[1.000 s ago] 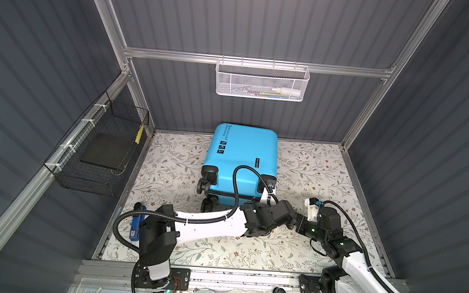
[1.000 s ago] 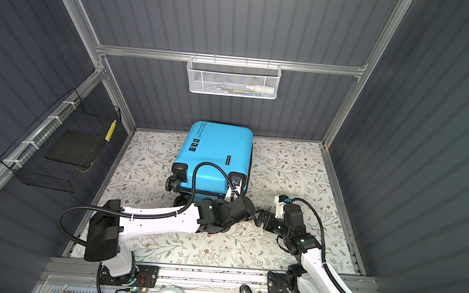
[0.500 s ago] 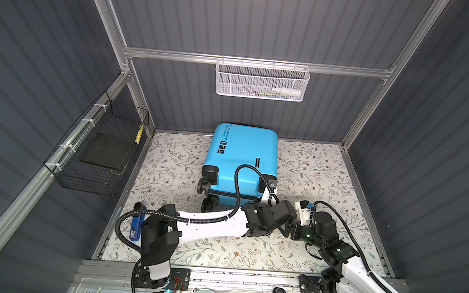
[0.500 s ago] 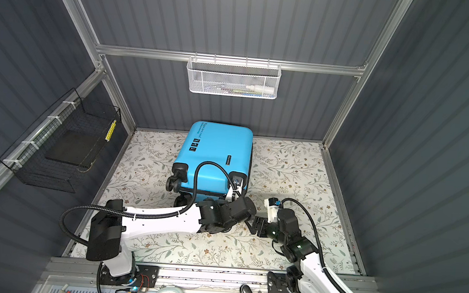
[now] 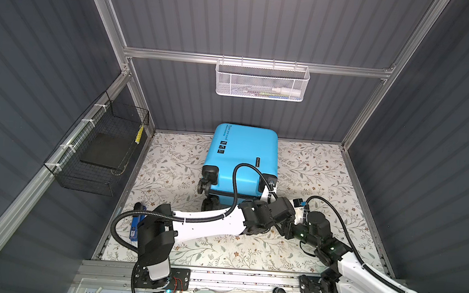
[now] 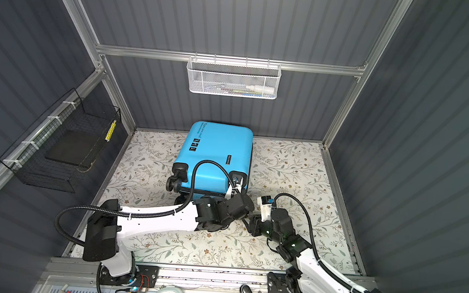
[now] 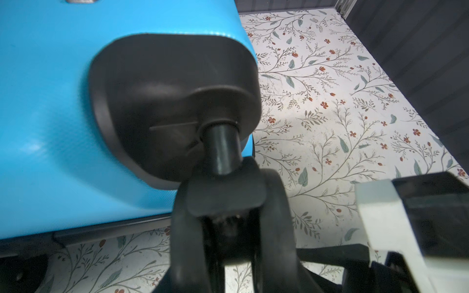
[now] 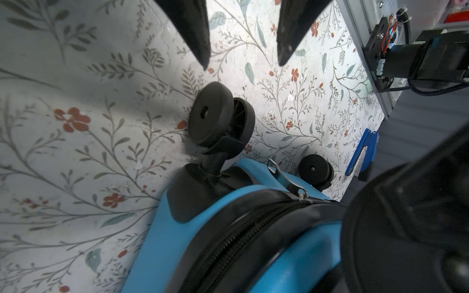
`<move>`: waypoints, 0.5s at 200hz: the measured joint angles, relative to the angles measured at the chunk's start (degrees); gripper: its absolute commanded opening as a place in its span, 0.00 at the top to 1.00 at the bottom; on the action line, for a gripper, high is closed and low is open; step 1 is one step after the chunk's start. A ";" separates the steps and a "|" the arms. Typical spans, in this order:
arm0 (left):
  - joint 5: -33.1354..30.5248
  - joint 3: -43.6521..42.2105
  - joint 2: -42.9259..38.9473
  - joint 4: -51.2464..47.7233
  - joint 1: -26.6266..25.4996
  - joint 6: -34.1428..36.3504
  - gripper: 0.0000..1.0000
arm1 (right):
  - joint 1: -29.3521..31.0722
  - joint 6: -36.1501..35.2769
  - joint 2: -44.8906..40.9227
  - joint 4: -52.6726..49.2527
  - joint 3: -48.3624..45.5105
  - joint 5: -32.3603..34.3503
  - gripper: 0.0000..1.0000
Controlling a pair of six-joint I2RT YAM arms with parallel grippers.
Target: Pack the luggage
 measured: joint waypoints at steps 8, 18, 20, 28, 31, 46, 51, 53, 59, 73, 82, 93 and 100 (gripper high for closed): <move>0.33 0.00 -0.07 0.00 0.04 0.00 1.00 | 0.66 -0.24 0.72 1.36 0.00 0.61 0.65; 0.81 0.00 -0.15 0.04 0.15 0.00 1.00 | 1.40 -0.57 1.68 2.99 -0.02 1.25 0.67; 0.90 0.00 -0.17 0.04 0.15 0.00 1.00 | 1.60 -0.87 1.97 3.45 -0.02 1.38 0.67; 1.18 0.00 -0.28 0.02 0.22 0.00 1.00 | 2.21 -1.11 2.93 5.14 -0.04 2.08 0.69; 1.27 0.00 -0.35 0.02 0.22 0.00 1.00 | 2.40 -1.16 3.30 5.73 -0.04 2.27 0.70; 1.75 0.00 -0.50 0.02 0.31 -0.02 1.00 | 3.41 -1.55 5.51 9.09 -0.04 3.30 0.71; 1.90 0.00 -0.57 0.04 0.31 -0.02 1.00 | 3.72 -1.70 6.27 10.16 -0.07 3.61 0.71; 1.99 0.00 -0.59 0.04 0.33 -0.02 1.00 | 3.80 -1.73 6.56 10.51 -0.07 3.69 0.71; 2.19 0.00 -0.61 0.04 0.35 -0.04 1.00 | 4.15 -1.95 7.58 11.96 -0.07 4.02 0.71; 2.75 0.00 -0.72 0.07 0.42 -0.04 1.00 | 4.81 -2.54 9.64 14.58 -0.07 4.72 0.72; 3.06 0.00 -0.81 0.07 0.42 -0.04 1.00 | 5.25 -2.84 10.88 16.22 -0.07 5.11 0.72; 3.39 0.00 -0.92 0.07 0.42 -0.04 1.00 | 5.70 -3.06 12.35 18.12 -0.04 5.70 0.73; 3.65 0.00 -0.98 0.07 0.42 -0.04 1.00 | 6.03 -3.28 13.38 19.47 -0.02 5.97 0.73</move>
